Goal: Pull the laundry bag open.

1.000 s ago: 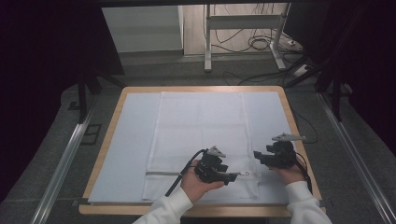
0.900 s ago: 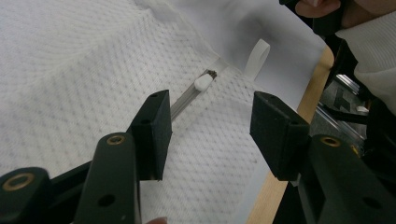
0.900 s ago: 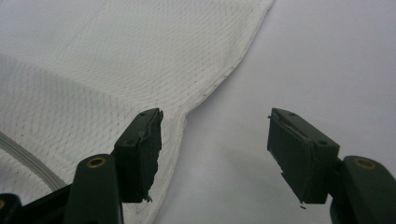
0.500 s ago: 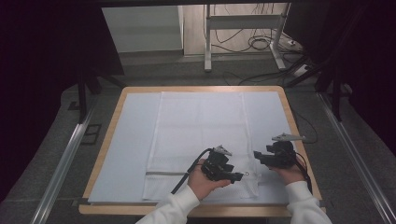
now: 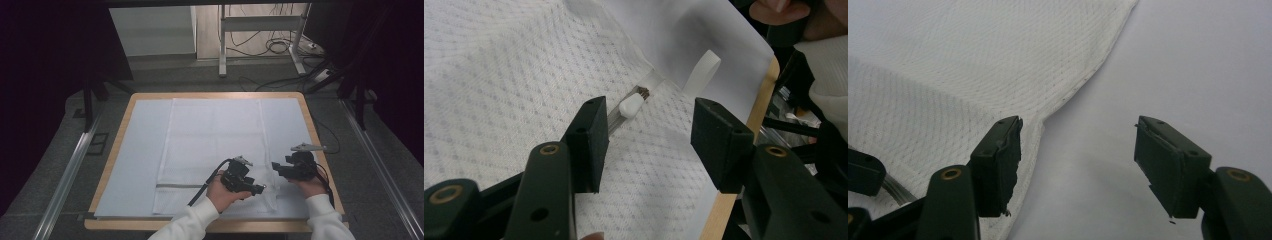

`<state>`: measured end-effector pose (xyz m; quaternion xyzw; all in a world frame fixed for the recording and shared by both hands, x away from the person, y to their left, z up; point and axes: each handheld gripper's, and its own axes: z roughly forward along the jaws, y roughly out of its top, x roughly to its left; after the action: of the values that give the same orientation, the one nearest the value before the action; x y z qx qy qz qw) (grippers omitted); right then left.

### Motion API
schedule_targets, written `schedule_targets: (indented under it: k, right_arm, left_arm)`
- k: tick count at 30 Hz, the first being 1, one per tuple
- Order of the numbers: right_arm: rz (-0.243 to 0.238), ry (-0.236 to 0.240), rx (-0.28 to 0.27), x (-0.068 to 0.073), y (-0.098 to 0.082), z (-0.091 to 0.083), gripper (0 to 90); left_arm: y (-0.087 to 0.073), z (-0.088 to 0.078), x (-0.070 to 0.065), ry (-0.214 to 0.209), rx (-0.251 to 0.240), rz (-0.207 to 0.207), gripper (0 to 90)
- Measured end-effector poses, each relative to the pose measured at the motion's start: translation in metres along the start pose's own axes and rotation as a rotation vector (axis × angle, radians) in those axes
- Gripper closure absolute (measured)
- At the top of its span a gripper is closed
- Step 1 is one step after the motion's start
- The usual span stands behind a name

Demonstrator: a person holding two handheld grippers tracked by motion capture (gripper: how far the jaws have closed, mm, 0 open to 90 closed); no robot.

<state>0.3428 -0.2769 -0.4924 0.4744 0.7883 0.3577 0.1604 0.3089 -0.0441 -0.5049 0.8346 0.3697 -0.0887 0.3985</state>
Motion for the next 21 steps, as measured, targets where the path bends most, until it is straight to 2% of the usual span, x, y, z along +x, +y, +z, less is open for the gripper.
schedule_targets:
  k: [21]
  right_arm:
    - [-0.005,-0.007,0.002,-0.001,0.0,0.0,34.4]
  left_arm:
    - [0.004,0.017,0.001,-0.024,0.03,-0.025,50.1]
